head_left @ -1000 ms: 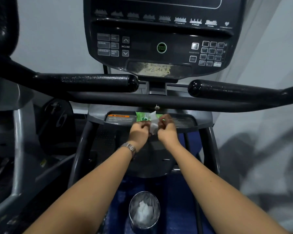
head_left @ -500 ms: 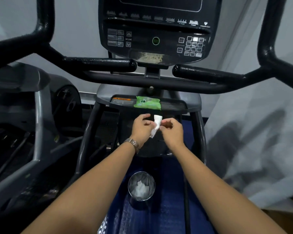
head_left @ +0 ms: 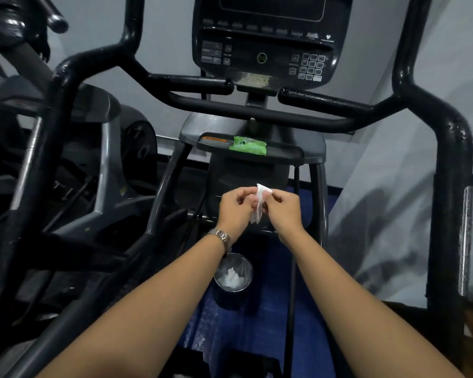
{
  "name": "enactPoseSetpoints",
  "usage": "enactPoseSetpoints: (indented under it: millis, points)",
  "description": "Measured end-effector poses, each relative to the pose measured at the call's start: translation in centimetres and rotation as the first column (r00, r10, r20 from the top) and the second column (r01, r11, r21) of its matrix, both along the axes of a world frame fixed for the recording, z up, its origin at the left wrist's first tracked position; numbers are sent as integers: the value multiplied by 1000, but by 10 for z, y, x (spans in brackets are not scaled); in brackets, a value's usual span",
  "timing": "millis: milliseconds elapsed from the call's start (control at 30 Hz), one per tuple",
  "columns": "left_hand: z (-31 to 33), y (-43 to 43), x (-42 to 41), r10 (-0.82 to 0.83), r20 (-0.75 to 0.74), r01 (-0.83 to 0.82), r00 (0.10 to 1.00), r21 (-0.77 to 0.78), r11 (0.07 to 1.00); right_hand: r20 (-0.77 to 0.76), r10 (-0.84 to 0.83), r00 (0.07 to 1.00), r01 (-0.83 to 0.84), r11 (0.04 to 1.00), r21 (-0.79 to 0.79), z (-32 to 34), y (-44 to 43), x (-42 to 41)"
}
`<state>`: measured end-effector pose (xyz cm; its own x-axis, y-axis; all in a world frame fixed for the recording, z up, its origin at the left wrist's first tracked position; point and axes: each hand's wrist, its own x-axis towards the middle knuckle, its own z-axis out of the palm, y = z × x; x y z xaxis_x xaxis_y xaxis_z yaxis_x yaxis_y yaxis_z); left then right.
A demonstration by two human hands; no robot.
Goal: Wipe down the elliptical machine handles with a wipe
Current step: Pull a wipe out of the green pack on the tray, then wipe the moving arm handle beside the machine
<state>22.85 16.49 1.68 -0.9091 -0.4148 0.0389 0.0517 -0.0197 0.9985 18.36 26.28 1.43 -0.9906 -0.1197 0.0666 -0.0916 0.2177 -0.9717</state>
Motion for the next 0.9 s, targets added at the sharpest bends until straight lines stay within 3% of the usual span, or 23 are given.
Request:
enactPoseSetpoints:
  millis: [167, 500, 633, 767, 900]
  points:
    - [8, -12, 38, 133, -33, -137, 991, -172, 976, 53, 132, 990, -131, 991, -12, 18, -7, 35]
    - [9, -45, 92, 194, -54, -196, 979, -487, 851, 156, 251, 955, -219, 956, -197, 20, -46, 88]
    - [9, -63, 117, 199, -51, -199, 979, -462, 864, 134, 272, 953, -243, 948, -204, 15, -67, 111]
    - [10, -81, 145, 130, -7, -127, 991, -284, 950, 154, 194, 969, -156, 961, -230, 9, -84, 132]
    - [9, -101, 181, 174, 37, -163, 984, -203, 965, 246, 183, 952, -97, 941, -324, 7, -102, 170]
